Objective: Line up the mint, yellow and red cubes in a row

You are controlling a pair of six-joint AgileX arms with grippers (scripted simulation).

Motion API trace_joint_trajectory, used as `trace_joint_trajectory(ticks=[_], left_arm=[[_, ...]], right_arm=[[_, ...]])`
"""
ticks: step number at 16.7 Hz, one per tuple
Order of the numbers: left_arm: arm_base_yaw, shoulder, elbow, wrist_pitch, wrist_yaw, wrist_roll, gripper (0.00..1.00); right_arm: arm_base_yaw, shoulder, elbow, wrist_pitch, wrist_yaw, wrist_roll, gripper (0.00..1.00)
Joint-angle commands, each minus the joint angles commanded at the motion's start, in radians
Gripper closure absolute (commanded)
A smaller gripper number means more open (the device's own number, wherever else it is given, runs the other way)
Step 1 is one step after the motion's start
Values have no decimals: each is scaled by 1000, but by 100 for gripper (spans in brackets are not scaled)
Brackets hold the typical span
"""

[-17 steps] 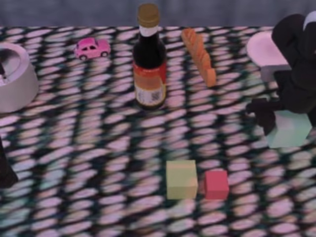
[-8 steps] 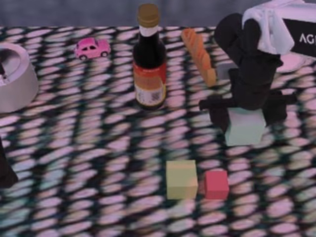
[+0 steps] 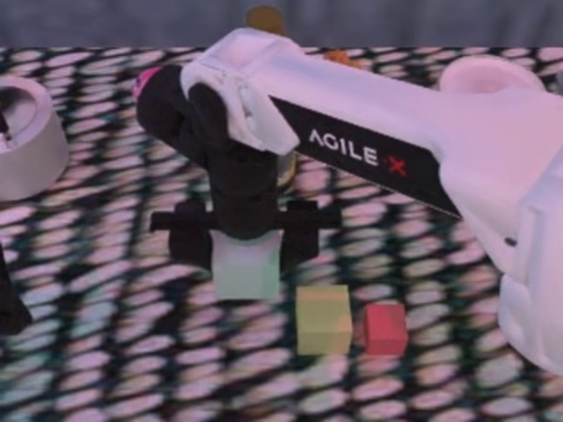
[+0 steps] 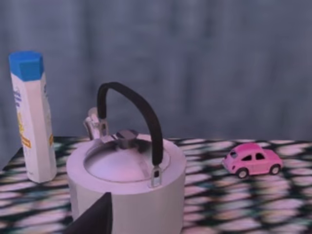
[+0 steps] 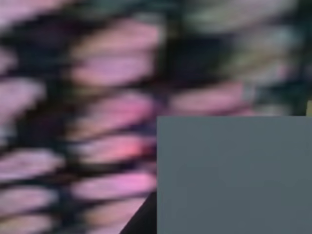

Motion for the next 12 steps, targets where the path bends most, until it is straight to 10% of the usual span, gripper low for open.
trace_joint_trajectory(ticks=[12], left_arm=[[0, 0, 0, 0, 0, 0, 0]], right_arm=[[92, 55, 29, 32, 3, 104, 100]])
